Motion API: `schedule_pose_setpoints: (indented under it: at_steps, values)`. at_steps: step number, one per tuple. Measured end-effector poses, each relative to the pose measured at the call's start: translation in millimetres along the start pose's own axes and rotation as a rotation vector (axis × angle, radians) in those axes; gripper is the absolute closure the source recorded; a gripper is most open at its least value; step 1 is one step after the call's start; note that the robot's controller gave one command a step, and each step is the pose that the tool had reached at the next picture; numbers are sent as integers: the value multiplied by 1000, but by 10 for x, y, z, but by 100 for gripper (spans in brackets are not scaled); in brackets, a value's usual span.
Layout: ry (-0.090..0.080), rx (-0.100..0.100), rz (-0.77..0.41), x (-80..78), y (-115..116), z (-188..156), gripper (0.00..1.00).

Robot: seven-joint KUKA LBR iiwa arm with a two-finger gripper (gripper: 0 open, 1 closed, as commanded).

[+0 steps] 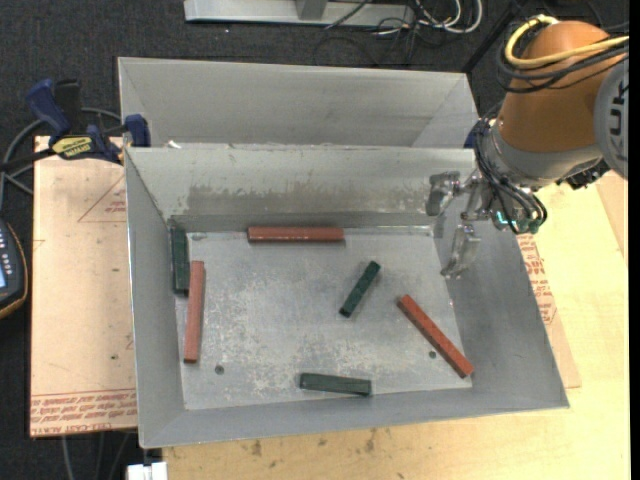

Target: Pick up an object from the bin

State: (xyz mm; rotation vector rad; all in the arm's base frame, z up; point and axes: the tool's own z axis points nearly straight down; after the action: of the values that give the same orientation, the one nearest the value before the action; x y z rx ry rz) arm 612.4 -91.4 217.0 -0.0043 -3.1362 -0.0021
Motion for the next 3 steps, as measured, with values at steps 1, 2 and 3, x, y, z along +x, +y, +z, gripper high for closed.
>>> schedule_pose_setpoints:
  at_steps: [1, 2, 3]
  values:
    - [-1, -2, 37, -102, 482, 1515, 0]
    - [-7, 1, 38, -124, 464, 1465, 100]
    - [-8, 1, 38, -125, 466, 1465, 0]
